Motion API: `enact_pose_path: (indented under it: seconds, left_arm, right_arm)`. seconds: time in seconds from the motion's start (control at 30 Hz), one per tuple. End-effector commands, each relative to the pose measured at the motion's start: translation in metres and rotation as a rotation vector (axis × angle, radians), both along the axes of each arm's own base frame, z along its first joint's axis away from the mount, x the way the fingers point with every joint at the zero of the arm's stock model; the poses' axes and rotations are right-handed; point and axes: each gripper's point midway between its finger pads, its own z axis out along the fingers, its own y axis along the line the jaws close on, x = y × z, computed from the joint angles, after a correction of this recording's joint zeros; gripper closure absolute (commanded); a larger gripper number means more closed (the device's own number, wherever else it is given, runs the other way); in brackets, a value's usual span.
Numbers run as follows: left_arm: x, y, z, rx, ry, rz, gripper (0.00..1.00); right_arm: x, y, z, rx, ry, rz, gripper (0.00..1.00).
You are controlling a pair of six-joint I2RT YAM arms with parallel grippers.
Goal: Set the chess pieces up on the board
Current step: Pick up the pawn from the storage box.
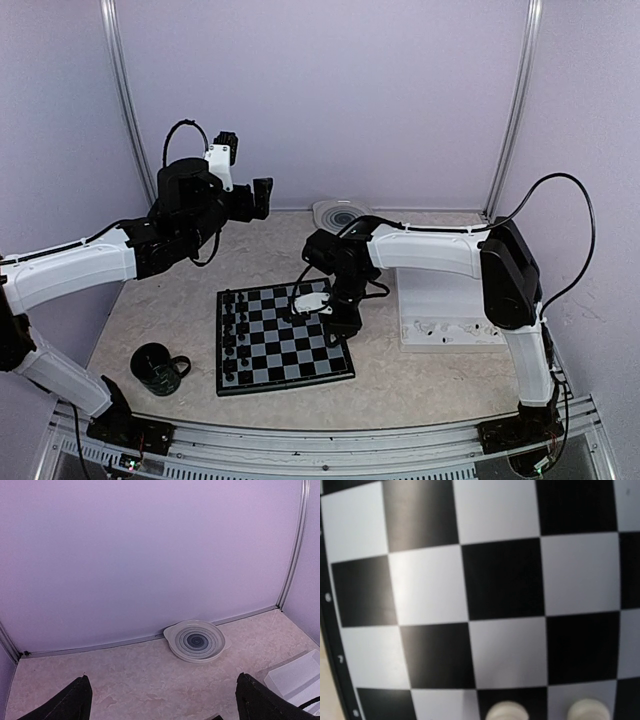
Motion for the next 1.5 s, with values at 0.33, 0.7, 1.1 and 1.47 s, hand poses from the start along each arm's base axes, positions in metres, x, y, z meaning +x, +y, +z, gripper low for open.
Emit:
enact_pose_path:
  seconds: [0.33, 0.7, 1.1, 1.47]
  left_arm:
    - [0.002, -0.005, -0.006, 0.003, 0.018, -0.015, 0.01]
    - [0.005, -0.009, -0.014, 0.024, 0.027, -0.021, 0.01]
    - [0.006, -0.018, -0.021, 0.029, 0.050, -0.054, 0.01]
    - [0.005, -0.024, -0.027, 0.039, 0.061, -0.068, 0.01]
  right_arm:
    - [0.017, 0.021, 0.025, 0.103, -0.080, 0.046, 0.56]
    - [0.060, -0.106, 0.082, 0.207, -0.168, -0.225, 0.58]
    - [0.029, -0.278, 0.011, -0.002, -0.039, -0.586, 0.78]
    - [0.039, -0.286, -0.017, -0.048, -0.023, -0.611, 0.72]
